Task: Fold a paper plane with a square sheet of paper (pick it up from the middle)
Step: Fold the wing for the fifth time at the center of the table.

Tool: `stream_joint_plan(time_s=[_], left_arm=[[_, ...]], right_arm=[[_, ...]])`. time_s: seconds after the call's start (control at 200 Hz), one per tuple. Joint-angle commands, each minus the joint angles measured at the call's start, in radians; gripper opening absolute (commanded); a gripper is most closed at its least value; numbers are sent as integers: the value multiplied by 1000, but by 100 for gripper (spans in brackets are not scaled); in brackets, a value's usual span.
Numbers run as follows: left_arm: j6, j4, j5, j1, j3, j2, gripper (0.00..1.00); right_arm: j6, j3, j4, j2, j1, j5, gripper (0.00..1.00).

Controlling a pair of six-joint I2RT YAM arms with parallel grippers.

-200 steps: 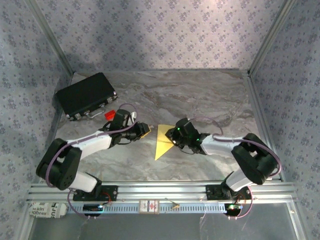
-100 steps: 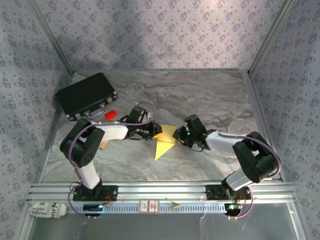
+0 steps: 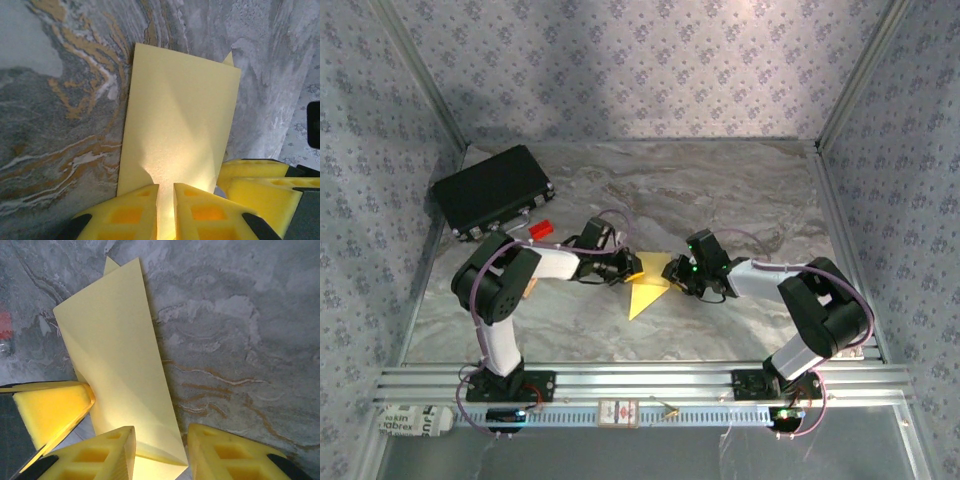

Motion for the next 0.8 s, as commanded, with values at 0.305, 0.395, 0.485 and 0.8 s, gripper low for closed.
stream_joint_plan(time_s=[0.305, 0.395, 0.485, 0.8], left_arm=[[-3, -30, -26, 9, -66, 12, 15], [-5, -30, -25, 10, -64, 14, 15], [-4, -28, -22, 9, -62, 15, 14], [-5, -32, -19, 9, -55, 19, 15]], right_arm=[[-3, -30, -9, -33, -2, -50, 35], [-2, -29, 32, -23, -8, -78, 35], [-5, -27, 64, -22, -13, -90, 34], [-58, 13, 93, 11, -48, -157, 34]])
